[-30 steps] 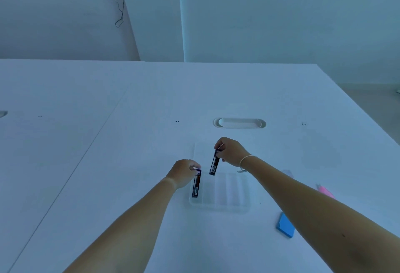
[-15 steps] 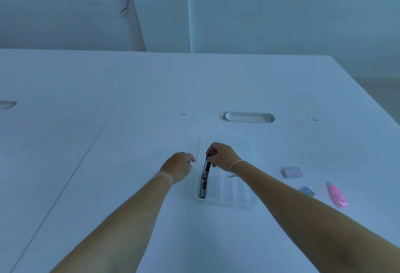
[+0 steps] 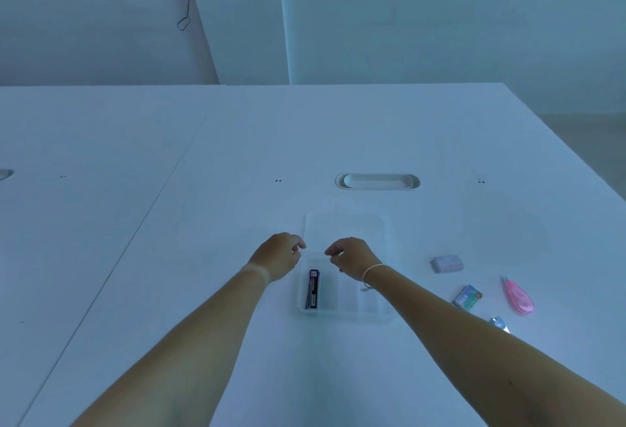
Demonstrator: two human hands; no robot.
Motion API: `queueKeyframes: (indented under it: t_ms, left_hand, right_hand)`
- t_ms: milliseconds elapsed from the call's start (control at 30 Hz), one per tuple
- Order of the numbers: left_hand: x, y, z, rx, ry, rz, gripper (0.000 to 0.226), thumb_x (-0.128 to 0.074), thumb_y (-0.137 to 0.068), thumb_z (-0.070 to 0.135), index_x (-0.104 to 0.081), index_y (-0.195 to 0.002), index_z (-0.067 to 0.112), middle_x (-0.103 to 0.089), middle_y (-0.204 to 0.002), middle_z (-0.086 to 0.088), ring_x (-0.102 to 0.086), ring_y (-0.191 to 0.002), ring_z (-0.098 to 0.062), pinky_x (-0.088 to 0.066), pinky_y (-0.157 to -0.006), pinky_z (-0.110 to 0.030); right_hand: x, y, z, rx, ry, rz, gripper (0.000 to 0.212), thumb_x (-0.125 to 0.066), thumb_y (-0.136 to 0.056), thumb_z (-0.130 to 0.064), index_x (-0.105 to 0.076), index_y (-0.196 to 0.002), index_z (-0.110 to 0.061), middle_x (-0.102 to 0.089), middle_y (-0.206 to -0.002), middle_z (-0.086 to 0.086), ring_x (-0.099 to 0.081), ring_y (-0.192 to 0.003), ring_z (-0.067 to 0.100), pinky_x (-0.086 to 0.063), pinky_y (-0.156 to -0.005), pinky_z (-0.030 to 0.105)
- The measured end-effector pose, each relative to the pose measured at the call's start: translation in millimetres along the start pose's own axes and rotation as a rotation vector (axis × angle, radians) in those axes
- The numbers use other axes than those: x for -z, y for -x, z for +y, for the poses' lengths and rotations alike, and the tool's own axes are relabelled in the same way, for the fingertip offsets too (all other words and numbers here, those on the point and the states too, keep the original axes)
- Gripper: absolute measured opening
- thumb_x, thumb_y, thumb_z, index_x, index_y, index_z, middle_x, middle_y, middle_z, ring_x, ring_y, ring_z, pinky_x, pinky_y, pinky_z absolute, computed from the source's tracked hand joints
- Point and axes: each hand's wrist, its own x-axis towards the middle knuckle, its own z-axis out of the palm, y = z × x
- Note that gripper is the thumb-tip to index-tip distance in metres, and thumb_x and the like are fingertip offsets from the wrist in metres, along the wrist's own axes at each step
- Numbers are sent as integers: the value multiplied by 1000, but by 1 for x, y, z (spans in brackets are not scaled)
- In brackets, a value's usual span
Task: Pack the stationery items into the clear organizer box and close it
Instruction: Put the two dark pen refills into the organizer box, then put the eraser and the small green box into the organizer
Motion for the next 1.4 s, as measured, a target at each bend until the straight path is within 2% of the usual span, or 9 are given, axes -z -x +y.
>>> queueKeyframes:
  t_ms: [200, 267, 367, 400, 500, 733, 1100, 1233, 1400]
  left_hand:
    - [-12, -7, 33, -74, -2, -36, 29, -44, -95, 15, -60, -120, 14, -60, -117, -5, -57, -94, -18, -45, -83, -26]
    - [-18, -11, 48, -104, -13, -52, 29, -44, -95, 15, -60, -120, 14, -59, -118, -4, -58, -96, -20, -45, -82, -26]
    - [-31, -18, 75, -158, -31, -79, 29, -44, -95, 16, -59, -120, 15, -59, -118, -3, -56, -96, -18, -44, -80, -26]
    - [-37, -20, 87, -181, -38, -94, 30, -44, -95, 16, -59, -120, 15, -59, -118, -3, -57, -98, -19, -44, -83, -26]
    - [-54, -23, 116, -229, -43, -135, 29, -45, -94, 16, -60, -119, 16, -59, -119, -3, -59, -102, -20, -45, -86, -28]
    - [-93, -25, 163, -340, -111, -215, 29, -47, -93, 16, -60, -119, 16, -59, -121, -4, -57, -103, -21, -42, -85, -27]
    - [-111, -42, 182, -371, -198, -260, 31, -47, -93, 17, -58, -122, 18, -59, -122, -4, -57, -105, -21, -43, -87, -28]
    - [-114, -54, 187, -392, -253, -272, 33, -47, -92, 16, -56, -123, 21, -57, -123, -3, -55, -109, -22, -46, -92, -34]
    - [-124, -76, 204, -479, -371, -270, 44, -47, -91, 12, -46, -133, 22, -50, -132, -3, -45, -120, -24, -45, -89, -37]
  right_hand:
    - [45, 18, 39, -72, 6, 120, 29, -47, -85, 3, -70, -104, -3, -66, -115, 14, -54, -82, 16, -43, -62, 12]
    - [59, 27, 55, -105, 23, 174, 28, -49, -85, 2, -70, -103, -4, -68, -113, 12, -59, -88, 19, -44, -68, 15]
    - [76, 46, 82, -174, 59, 243, 27, -51, -84, -2, -70, -102, -8, -70, -110, 6, -62, -104, 20, -38, -68, -5]
    - [83, 54, 93, -203, 64, 261, 27, -51, -84, -3, -70, -101, -9, -70, -110, 5, -62, -105, 20, -39, -73, -5]
    - [99, 72, 122, -256, 86, 274, 29, -50, -83, -2, -69, -104, -8, -68, -113, 9, -60, -107, 23, -44, -89, 21]
    - [126, 107, 166, -369, 156, 292, 25, -58, -84, -17, -66, -108, -15, -65, -113, 5, -59, -105, 21, -50, -95, 35]
    - [96, 100, 178, -297, 239, 205, 56, -69, -77, -28, -49, -127, -14, -52, -126, 12, -46, -119, 29, -43, -97, 36]
    - [90, 95, 186, -273, 272, 226, 48, -67, -78, -24, -48, -121, -12, -52, -121, 13, -47, -113, 28, -49, -92, 38]
    - [102, 87, 196, -274, 236, 270, 43, -65, -77, -18, -49, -116, -9, -54, -116, 15, -50, -108, 31, -45, -88, 36]
